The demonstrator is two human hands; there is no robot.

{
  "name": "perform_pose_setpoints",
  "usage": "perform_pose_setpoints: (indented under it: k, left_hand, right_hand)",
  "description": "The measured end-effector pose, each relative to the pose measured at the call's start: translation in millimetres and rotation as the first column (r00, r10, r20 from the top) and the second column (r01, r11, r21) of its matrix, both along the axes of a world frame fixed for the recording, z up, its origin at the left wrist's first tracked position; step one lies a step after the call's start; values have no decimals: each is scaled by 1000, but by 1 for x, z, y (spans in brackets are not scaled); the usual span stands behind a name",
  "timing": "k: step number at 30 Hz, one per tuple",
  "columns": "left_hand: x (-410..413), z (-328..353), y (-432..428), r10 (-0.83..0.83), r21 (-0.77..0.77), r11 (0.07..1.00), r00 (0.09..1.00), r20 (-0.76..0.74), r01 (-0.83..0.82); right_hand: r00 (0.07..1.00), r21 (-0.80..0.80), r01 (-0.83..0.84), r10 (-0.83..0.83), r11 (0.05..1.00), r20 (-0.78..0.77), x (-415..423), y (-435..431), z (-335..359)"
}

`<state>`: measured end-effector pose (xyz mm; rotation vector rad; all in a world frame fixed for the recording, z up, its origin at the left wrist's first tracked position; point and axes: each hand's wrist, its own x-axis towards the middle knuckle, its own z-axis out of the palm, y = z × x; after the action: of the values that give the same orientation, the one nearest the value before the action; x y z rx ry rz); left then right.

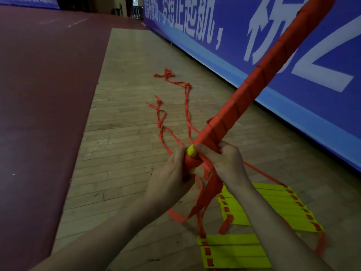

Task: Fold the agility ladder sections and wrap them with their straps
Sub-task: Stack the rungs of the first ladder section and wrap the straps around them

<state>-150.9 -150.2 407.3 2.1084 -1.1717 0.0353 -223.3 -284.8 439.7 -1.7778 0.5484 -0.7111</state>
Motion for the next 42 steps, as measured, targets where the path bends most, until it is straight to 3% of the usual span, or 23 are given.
perform_pose_setpoints:
  k: [4, 9, 13, 17, 20, 24, 28, 30, 32, 33, 35, 37, 38, 40, 42]
  left_hand:
    - [4, 1, 0, 51, 41, 998, 998, -29, -50]
    - [7, 2, 1, -51, -149, 989, 933, -356, -2]
    - [3, 10, 0, -186, -289, 957, 689, -701, -35]
    - [5, 16, 1, -267, -331, 941, 449, -853, -68]
    - [7, 16, 6, -414, -421, 906, 306, -857, 44]
    - [7, 14, 8, -549, -530, 834, 128, -826, 153]
    - [15, 17, 9, -572, -562, 800, -12, -820, 211]
    - [18, 16, 9, -564, -542, 804, 25, -825, 244]
    - [19, 16, 7, -529, -486, 840, 163, -833, 242]
    - [19, 16, 6, -491, -445, 869, 262, -831, 218]
    - [17, 14, 7, -394, -324, 919, 546, -739, 225]
    - [14, 10, 7, -280, -81, 958, 842, -461, 274]
    - [12, 9, 7, -236, 26, 967, 926, -296, 254]
    - [8, 7, 7, -179, 104, 976, 977, -115, 191]
    - [8, 6, 6, -164, 116, 979, 985, -59, 170]
  right_hand:
    - [994, -113, 26, -38, 993, -103, 2, 4, -4]
    - [994, -16, -70, 69, 997, -79, -1, 4, -3]
    - [971, 120, -234, 237, 965, -12, -4, 4, 4]
    - [948, 304, -314, 314, 899, 50, -7, 10, 15]
    - [943, 374, -320, 332, 870, 33, -5, 8, 12]
    - [911, 446, -407, 388, 797, 138, -6, 8, 11]
    - [921, 360, -389, 368, 848, 129, -9, 11, 16]
    - [929, 325, -369, 349, 871, 120, -10, 13, 18]
    - [940, 303, -342, 325, 890, 107, -11, 12, 18]
    - [946, 291, -325, 310, 900, 97, -11, 10, 18]
    - [956, 261, -294, 288, 919, 64, -11, 3, 17]
    - [964, 214, -260, 266, 941, 5, -13, -5, 16]
    - [966, 188, -250, 258, 950, -17, -14, -7, 16]
    - [968, 149, -240, 249, 959, -44, -15, -9, 14]
    - [967, 141, -235, 245, 962, -65, -15, -6, 13]
